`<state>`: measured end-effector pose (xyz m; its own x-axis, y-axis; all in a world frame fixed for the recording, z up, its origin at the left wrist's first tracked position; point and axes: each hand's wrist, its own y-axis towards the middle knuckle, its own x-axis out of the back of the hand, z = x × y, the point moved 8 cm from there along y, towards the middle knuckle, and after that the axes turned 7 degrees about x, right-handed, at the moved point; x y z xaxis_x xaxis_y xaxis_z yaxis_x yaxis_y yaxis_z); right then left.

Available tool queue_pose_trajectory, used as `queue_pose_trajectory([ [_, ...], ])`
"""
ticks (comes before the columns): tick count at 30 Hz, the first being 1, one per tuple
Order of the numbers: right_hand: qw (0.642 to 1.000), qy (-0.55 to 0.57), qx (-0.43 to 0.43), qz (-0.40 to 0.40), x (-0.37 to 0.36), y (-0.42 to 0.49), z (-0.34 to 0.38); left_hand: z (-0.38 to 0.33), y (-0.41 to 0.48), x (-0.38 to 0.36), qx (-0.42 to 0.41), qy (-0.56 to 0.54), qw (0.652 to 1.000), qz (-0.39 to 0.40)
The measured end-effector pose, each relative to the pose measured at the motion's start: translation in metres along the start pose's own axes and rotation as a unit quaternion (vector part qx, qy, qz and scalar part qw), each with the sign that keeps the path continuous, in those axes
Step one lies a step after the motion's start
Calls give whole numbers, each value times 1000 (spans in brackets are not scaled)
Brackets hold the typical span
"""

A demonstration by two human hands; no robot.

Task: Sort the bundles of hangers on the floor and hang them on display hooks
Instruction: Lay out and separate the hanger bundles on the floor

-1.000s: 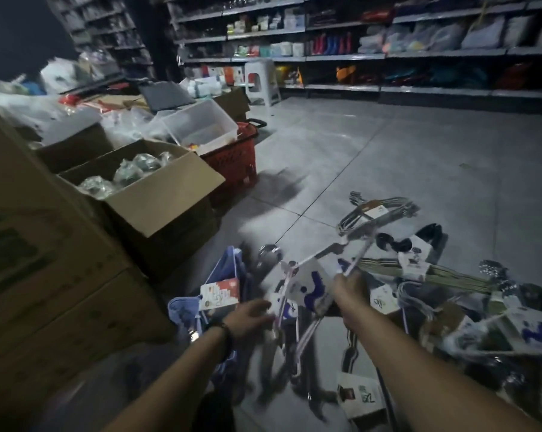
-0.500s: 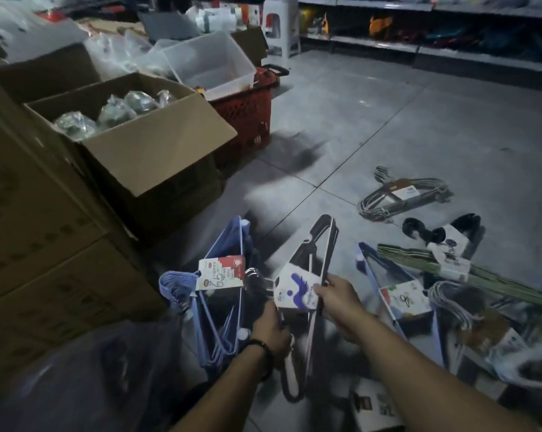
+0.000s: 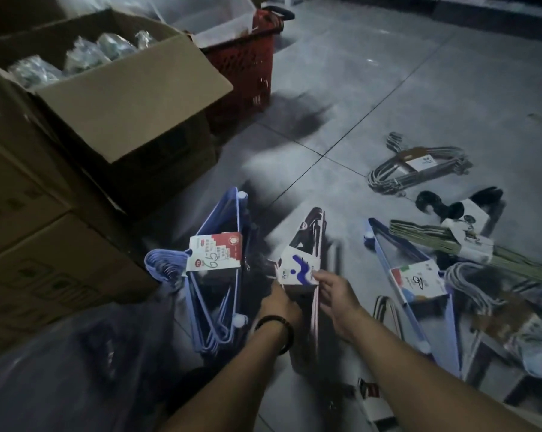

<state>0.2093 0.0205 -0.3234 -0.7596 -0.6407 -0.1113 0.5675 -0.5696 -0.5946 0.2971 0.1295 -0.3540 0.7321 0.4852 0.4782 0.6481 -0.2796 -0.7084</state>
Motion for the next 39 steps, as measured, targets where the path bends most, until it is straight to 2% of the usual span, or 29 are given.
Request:
queue_pose_trajectory([
  [3, 1000, -10, 12, -6, 5, -3, 5, -2, -5, 0, 5, 21, 1000, -14],
  [6, 999, -29, -15, 14, 2, -10, 3, 1, -9, -7, 31, 45, 999, 4],
  [9, 989, -145, -21, 38, 1, -12, 4, -1, -13, -6, 51, 44, 998, 18],
  [10, 977, -212, -2, 28, 11, -7, 6, -4, -17, -5, 47, 42, 998, 15],
  [12, 930, -362, 51, 31, 27, -4, 15, -11, -29, -6, 24, 41, 999, -3],
  [14, 882, -461, 94, 42, 33, -14, 35, -25, -46, -10, -32, 122, 991, -45],
  [16, 849, -513, 117, 46, 46, -37, 58, -43, -75, -26, -90, 267, 958, -58],
  [18, 822, -553, 126, 43, 70, -58, 72, -62, -108, -46, -136, 375, 916, -38],
  [21, 774, -622, 116, 24, 131, -96, 80, -95, -157, -81, -232, 458, 858, -25],
  [23, 757, -646, 100, 5, 181, -122, 80, -114, -186, -109, -290, 483, 826, -23],
  [25, 756, -649, 76, -25, 238, -153, 80, -134, -219, -145, -335, 494, 802, -10],
  [29, 773, -625, 38, -102, 350, -209, 71, -170, -266, -227, -382, 496, 777, 67],
  [31, 764, -632, 4, -132, 402, -229, 60, -191, -278, -269, -404, 503, 758, 90],
  [34, 743, -651, -48, -149, 463, -248, 42, -219, -280, -318, -421, 482, 762, 98],
  [38, 766, -622, -48, -157, 504, -254, 30, -244, -252, -367, -375, 509, 773, 54],
  [39, 772, -613, -49, -159, 511, -252, 29, -247, -246, -378, -357, 503, 785, 55],
])
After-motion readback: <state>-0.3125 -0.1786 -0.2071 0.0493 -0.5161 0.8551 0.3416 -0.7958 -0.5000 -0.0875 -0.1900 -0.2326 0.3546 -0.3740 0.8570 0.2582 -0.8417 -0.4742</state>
